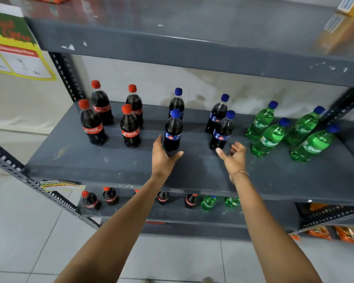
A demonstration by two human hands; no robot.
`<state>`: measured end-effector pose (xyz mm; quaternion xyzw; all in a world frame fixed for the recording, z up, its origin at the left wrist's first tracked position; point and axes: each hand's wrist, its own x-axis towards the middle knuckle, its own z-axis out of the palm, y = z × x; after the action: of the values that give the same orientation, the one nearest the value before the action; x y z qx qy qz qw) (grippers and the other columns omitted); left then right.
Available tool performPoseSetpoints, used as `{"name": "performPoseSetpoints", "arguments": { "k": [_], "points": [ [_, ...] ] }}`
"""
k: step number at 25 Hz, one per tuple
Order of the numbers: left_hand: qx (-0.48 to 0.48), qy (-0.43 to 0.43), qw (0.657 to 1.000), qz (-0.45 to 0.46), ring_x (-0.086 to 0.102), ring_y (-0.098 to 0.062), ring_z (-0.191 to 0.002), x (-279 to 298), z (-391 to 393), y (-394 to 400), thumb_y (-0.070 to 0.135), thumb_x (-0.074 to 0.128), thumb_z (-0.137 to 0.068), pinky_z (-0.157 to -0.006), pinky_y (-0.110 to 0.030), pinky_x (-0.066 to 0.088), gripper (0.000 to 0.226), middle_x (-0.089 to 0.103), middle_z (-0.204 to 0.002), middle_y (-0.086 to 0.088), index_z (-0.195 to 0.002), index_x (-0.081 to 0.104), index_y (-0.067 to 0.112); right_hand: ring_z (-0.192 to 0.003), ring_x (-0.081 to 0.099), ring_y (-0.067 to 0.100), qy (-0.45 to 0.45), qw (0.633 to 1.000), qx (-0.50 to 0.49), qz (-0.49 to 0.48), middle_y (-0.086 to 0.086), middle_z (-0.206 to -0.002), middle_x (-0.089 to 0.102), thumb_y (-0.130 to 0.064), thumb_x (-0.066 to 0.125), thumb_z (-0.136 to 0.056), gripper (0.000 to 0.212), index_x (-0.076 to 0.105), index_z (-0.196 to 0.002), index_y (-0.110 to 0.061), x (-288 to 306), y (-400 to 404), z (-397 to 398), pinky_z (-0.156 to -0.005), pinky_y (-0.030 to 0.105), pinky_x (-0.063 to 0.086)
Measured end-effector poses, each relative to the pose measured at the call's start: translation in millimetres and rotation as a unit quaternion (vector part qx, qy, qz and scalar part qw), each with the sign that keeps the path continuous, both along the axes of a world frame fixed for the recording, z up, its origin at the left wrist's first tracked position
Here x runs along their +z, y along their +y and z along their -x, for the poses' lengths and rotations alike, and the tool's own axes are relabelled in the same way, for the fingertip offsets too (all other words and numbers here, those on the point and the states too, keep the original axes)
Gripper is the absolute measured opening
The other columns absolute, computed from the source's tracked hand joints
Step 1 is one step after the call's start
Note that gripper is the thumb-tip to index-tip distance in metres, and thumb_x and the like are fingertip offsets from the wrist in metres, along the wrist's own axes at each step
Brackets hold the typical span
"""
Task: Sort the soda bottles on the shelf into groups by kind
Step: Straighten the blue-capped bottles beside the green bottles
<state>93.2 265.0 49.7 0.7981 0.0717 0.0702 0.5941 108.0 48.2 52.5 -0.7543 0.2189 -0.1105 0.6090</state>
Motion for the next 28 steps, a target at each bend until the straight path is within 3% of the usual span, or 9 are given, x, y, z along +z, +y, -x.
{"name": "performPoseSetpoints", "arguments": {
  "k": [2,7,14,18,22,24,26,28],
  "points": [
    [0.022,-0.010,1.000,-0.003,0.052,-0.016,-0.110,1.1,-5.9,-8.6,0.014,0.076,-0.075,-0.081,-0.014,0.039,0.062,0.054,-0.116,0.003,-0.129,0.045,0.011,-0.121,0.041,0.017,0.003,0.997,0.073,0.028,0.007,-0.130,0.044,-0.010,0.075,-0.072,0.073,0.031,-0.130,-0.005,-1.1,-6.3,-8.4,-0.106,0.031,0.033],
    [0.078,-0.005,0.995,-0.064,0.054,-0.028,-0.112,-7.0,-6.8,-16.6,0.016,0.066,-0.085,-0.081,-0.020,0.035,0.051,0.061,-0.122,-0.011,-0.130,0.045,0.008,-0.119,0.050,0.025,-0.018,0.995,0.081,0.057,0.015,-0.128,0.054,-0.007,0.072,-0.074,0.054,0.044,-0.121,-0.005,-5.3,-9.2,-13.5,-0.100,0.028,0.038],
    [0.090,0.004,0.992,-0.084,0.053,-0.028,-0.115,-6.5,-6.3,-19.6,0.019,0.066,-0.086,-0.086,-0.023,0.035,0.053,0.060,-0.124,-0.012,-0.132,0.044,0.008,-0.114,0.054,0.025,-0.027,0.993,0.097,0.069,0.014,-0.123,0.058,-0.011,0.073,-0.073,0.051,0.047,-0.117,-0.005,-4.0,-8.7,-6.3,-0.099,0.031,0.041],
    [0.089,0.004,0.992,-0.089,0.052,-0.027,-0.115,-5.1,-5.4,-21.5,0.019,0.067,-0.086,-0.086,-0.021,0.034,0.055,0.059,-0.125,-0.012,-0.133,0.043,0.007,-0.109,0.055,0.022,-0.040,0.989,0.114,0.084,0.013,-0.119,0.060,-0.015,0.075,-0.072,0.052,0.049,-0.114,-0.004,-0.4,-11.7,-1.9,-0.091,0.024,0.040],
    [0.093,0.013,0.994,-0.051,0.049,-0.022,-0.119,-4.3,-4.9,-21.8,0.021,0.073,-0.080,-0.099,-0.029,0.037,0.070,0.053,-0.132,-0.009,-0.138,0.036,0.006,-0.103,0.053,0.016,-0.038,0.987,0.137,0.068,0.011,-0.117,0.059,-0.017,0.078,-0.069,0.057,0.046,-0.115,-0.004,-1.5,-17.1,-2.6,-0.089,0.024,0.040],
    [0.170,0.009,0.985,0.024,0.052,-0.018,-0.105,-3.8,3.2,-28.3,0.023,0.075,-0.078,-0.098,-0.035,0.042,0.065,0.054,-0.120,-0.010,-0.129,0.040,0.002,-0.099,0.053,0.018,-0.033,0.993,0.096,0.061,0.010,-0.109,0.057,-0.017,0.078,-0.068,0.054,0.046,-0.110,-0.003,-5.5,-25.4,0.3,-0.086,0.027,0.041],
    [0.233,0.012,0.970,0.060,0.051,-0.015,-0.083,-2.7,16.3,-46.1,0.023,0.070,-0.083,-0.089,-0.038,0.045,0.038,0.056,-0.097,-0.009,-0.108,0.049,0.004,-0.086,0.054,0.023,-0.043,0.999,-0.024,0.023,0.007,-0.087,0.056,-0.013,0.076,-0.070,0.042,0.043,-0.096,-0.009,-11.2,-46.0,11.9,-0.074,0.024,0.041],
    [0.196,0.028,0.980,0.035,0.053,-0.014,-0.078,0.7,26.5,-72.5,0.022,0.065,-0.087,-0.085,-0.038,0.045,0.022,0.061,-0.086,-0.008,-0.095,0.054,0.006,-0.073,0.050,0.022,-0.060,0.988,-0.139,-0.027,-0.003,-0.069,0.045,-0.008,0.074,-0.071,0.042,0.036,-0.087,-0.013,-15.7,-76.6,23.4,-0.062,0.017,0.039]
  ]
}}
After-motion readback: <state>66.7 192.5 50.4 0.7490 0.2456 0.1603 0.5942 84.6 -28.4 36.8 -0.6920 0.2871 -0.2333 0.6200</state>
